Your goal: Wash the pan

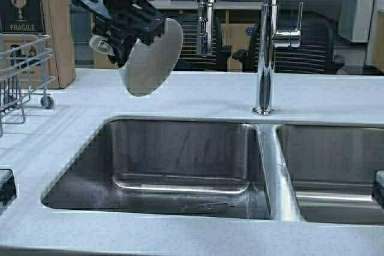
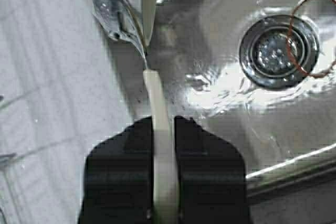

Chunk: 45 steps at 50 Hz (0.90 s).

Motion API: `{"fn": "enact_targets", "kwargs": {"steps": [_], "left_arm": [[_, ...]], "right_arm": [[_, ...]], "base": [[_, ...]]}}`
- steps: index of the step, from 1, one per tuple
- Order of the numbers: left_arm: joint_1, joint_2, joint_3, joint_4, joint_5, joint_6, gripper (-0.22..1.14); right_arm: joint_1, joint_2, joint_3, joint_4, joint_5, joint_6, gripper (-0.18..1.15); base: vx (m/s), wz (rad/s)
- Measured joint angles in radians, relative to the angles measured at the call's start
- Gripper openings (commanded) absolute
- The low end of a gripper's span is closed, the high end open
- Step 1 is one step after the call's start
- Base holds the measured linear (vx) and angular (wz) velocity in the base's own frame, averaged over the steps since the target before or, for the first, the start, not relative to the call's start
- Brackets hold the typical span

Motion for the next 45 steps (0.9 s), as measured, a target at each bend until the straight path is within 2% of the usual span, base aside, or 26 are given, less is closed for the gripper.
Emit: {"fn": "enact_targets", "kwargs": {"steps": [10,20,33,45], "left_arm": [[0.003,0.08,0.052,0.006,-0.075,0.002,0.02],[0.069,-0.055,0.044,0.054,-0.081,0.083,0.02],[0.298,-0.318,-0.003,0.049,-0.072,0.313,0.02],[0.543,-0.423,-0.083,-0.074,-0.069,0.555,0.03]], "right_arm": [[0.005,0.0,0.0,0.0,-0.002,0.002,0.05],[0.0,0.0,0.0,0.0,0.0,0.008,0.05],[0.003,0.0,0.0,0.0,-0.002,0.008,0.05],[0.0,0.002,0.0,0.0,0.0,0.008,0.05]], "base": [[0.0,0.0],[0.0,0.0],[0.0,0.0],[0.0,0.0]]}}
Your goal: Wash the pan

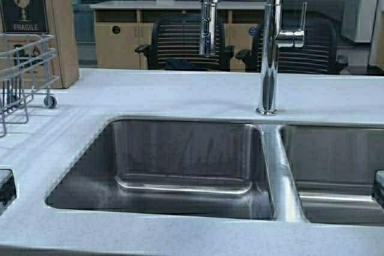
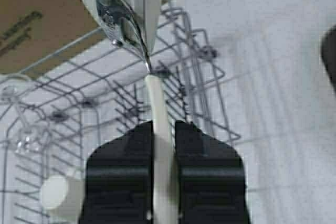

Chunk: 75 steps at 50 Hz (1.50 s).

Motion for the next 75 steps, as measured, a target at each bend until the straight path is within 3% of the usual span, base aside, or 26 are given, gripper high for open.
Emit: {"fn": "enact_targets", "kwargs": {"steps": [19,34,75], "left_arm": [[0.351,0.127,-0.038,-0.367,-0.084,0.344,0.03],[0.486,0.262,-0.038,-0.449,-0.1,0.446,0.03],[0.575,0.497,-0.044,-0.595,-0.071,0.66,0.03]], "right_arm": [[0.0,0.017,0.0,0.0,-0.002,0.0,0.05],[0.002,0.018,0.0,0.0,-0.002,0.0,0.05],[0.003,0.038,-0.003,0.0,-0.002,0.0,0.05]], "base": [[0.0,0.0],[0.0,0.0],[0.0,0.0]]}}
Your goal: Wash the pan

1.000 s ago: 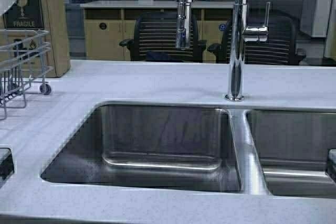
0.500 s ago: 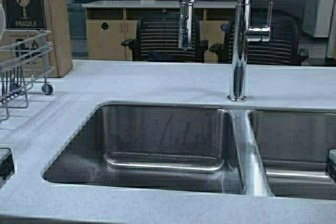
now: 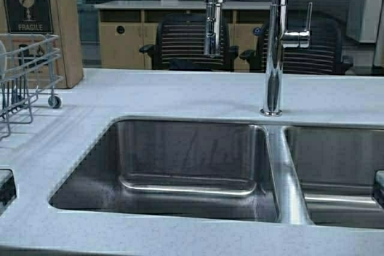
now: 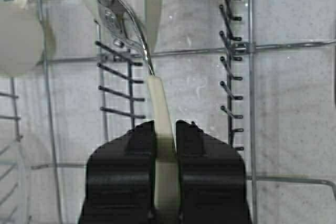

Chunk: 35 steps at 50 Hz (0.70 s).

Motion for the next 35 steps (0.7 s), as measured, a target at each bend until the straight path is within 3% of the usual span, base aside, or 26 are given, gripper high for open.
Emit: {"fn": "enact_targets", "kwargs": {"steps": [26,31,35], "left_arm": [[0.012,0.037,-0.008,-0.002,0.002,-0.037,0.04],[0.012,0.048,-0.011,-0.002,0.012,-0.04,0.13],[0.012,0.061,-0.012,-0.003,0.028,-0.038,0.3]], "right_arm": [[-0.002,0.006,0.002,0.0,0.0,-0.002,0.05],[0.0,0.006,0.002,0.0,0.0,-0.002,0.05],[-0.002,0.006,0.002,0.0,0.0,-0.002,0.05]], "base": [[0.0,0.0],[0.0,0.0],[0.0,0.0]]}}
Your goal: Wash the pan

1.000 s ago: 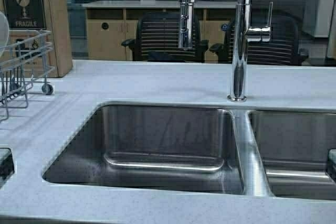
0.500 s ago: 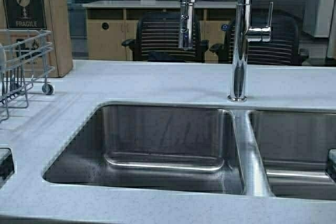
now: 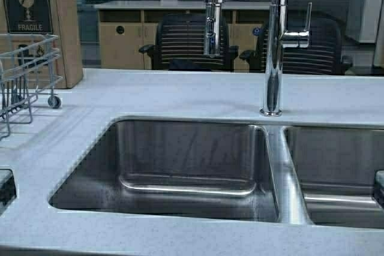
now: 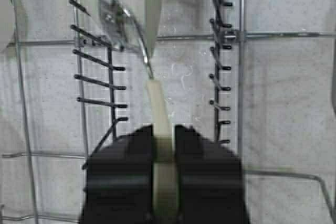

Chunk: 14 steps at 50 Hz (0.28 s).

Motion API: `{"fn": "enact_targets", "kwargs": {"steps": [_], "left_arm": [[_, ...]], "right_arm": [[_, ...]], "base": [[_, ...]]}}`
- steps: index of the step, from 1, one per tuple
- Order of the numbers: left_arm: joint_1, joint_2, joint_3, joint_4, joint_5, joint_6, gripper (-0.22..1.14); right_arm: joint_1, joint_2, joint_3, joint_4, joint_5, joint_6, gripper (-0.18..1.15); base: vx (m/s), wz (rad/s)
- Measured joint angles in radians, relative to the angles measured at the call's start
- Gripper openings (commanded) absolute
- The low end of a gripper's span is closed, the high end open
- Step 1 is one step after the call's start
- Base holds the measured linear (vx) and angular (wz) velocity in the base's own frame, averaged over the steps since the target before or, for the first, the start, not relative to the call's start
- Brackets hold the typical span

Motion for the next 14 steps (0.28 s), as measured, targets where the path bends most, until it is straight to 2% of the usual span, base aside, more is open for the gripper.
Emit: {"fn": "enact_targets", "kwargs": {"steps": [10,14], "left_arm": [[0.005,0.026,-0.025,0.0,0.025,-0.008,0.91],[0.003,0.026,-0.034,0.0,0.028,-0.012,1.0]], "right_arm": [[0.002,0.0,-0.002,-0.002,0.0,-0.002,0.05],[0.002,0.0,0.0,-0.002,0.0,0.0,0.05]], "base": [[0.0,0.0],[0.0,0.0]]}}
